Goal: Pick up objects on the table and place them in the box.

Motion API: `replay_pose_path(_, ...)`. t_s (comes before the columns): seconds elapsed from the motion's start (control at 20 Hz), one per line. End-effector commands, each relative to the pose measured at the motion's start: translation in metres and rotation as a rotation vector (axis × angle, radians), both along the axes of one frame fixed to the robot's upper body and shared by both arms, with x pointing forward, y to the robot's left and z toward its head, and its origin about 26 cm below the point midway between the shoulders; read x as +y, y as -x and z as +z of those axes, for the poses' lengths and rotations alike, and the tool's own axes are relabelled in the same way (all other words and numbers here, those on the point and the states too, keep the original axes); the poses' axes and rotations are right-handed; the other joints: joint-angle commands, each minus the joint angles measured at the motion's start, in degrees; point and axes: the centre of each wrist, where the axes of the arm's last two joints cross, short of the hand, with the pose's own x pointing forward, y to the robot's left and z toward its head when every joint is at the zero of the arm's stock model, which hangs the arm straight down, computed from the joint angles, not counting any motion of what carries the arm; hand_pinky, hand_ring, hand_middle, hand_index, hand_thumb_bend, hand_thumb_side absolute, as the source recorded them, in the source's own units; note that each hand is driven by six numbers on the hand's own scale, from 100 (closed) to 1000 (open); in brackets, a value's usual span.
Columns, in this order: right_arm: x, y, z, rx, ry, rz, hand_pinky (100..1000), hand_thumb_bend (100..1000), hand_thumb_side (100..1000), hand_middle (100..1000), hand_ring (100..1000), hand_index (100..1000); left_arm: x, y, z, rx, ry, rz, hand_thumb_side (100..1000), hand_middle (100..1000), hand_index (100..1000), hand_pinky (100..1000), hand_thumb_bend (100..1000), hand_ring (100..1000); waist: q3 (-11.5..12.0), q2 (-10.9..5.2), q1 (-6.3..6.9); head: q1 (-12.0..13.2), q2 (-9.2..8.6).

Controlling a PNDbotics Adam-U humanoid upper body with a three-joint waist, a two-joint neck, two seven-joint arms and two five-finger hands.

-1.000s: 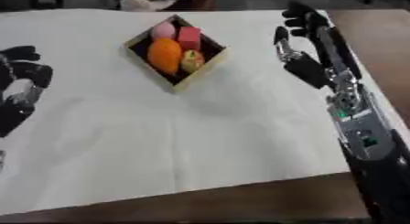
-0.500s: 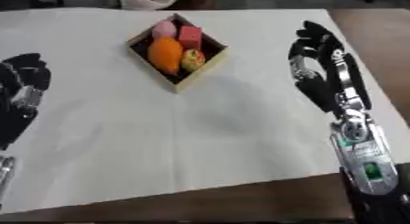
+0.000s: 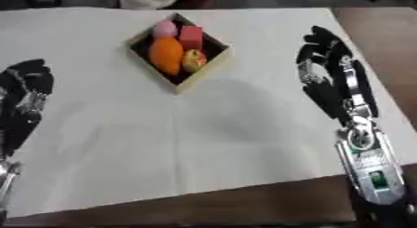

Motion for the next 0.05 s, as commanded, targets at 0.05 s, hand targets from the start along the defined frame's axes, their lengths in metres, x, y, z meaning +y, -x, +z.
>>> replay_pose_path(0.05,-0.003,0.0015,0.0087,-0.03,-0.007,-0.004,805,100,589,788,825,911,-0.0002,0.0001,0.0036,-0.018,0.011,-0.004,762,653,786,693,476,665,0.0,0.07,-0.04,0.1,-0.13)
